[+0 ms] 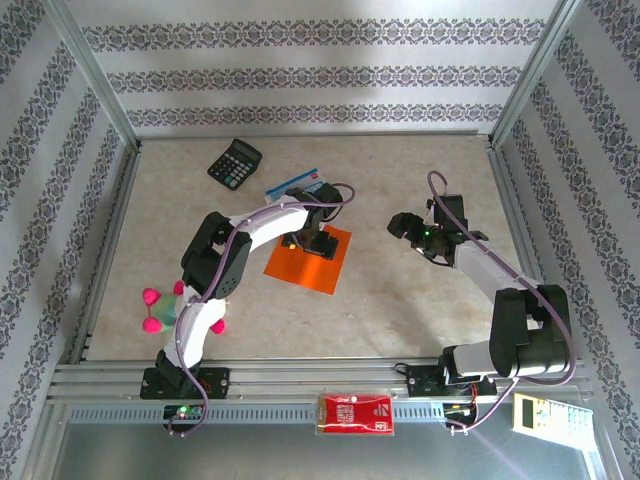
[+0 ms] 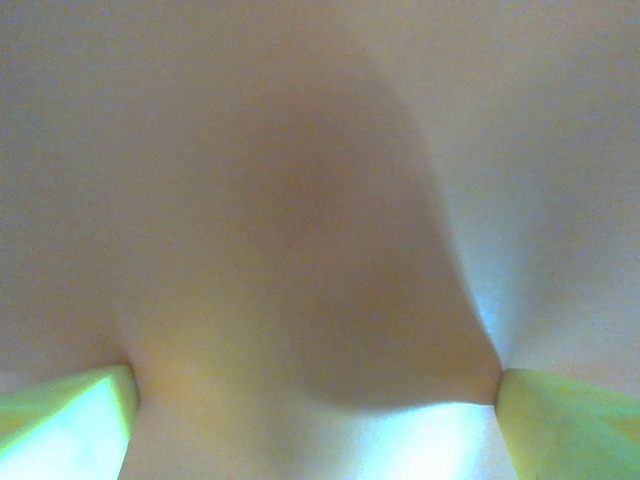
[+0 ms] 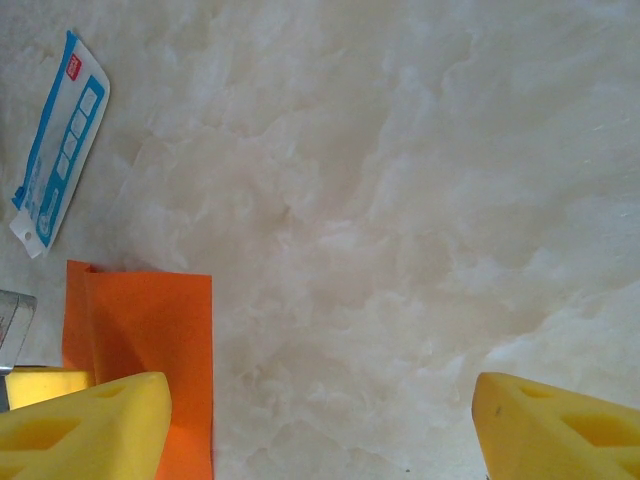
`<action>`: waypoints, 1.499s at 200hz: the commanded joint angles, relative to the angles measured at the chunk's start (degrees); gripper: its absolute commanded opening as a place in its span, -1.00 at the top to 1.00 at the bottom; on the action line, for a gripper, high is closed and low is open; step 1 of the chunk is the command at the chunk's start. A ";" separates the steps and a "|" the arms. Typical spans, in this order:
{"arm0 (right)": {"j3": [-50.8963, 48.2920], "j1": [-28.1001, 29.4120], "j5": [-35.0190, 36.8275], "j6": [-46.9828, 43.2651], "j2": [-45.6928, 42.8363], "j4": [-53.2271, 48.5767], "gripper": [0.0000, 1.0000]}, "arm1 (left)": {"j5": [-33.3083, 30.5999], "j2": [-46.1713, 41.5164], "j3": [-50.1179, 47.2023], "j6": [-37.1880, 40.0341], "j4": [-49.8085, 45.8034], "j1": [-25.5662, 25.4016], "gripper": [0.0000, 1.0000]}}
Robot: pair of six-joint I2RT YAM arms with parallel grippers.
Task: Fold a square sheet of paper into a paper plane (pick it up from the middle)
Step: Fold the paper in half at the center of the table.
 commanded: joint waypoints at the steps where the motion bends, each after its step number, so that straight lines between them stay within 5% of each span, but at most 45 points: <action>1: -0.18 -0.67 -0.61 -0.04 0.37 0.34 -0.59 | 1.89 0.72 -1.31 -0.84 -0.44 -0.34 -0.73; 41: 0.21 -0.67 -0.64 -0.16 0.11 -0.05 -0.59 | 6.97 -3.91 -6.03 -2.50 8.12 -0.38 -0.24; 78: 0.86 -0.80 -0.46 -0.62 -0.34 -0.95 -0.58 | 20.56 -10.58 -14.06 -6.64 24.20 -0.25 0.18; 114: 2.01 -2.15 -0.26 -2.32 -2.96 -4.01 -0.59 | 42.36 -21.53 -27.73 -21.14 55.32 -0.13 0.30; 150: 2.59 -2.74 -0.89 -3.85 -6.54 -6.28 -0.60 | 48.53 -24.11 -38.17 -33.37 72.12 2.31 0.36; 188: 2.20 -0.77 -4.74 -6.21 -6.31 -5.96 -0.61 | 50.51 -19.63 -43.22 -35.83 76.74 4.87 0.35; 240: 0.66 5.75 -4.26 -7.52 -4.97 -5.91 -0.61 | 45.38 -17.43 -41.61 -22.45 58.36 6.02 0.34; 300: -1.51 12.57 -5.60 -6.48 -2.12 -1.76 -0.58 | 42.46 -15.36 -40.82 -18.50 53.88 6.51 0.29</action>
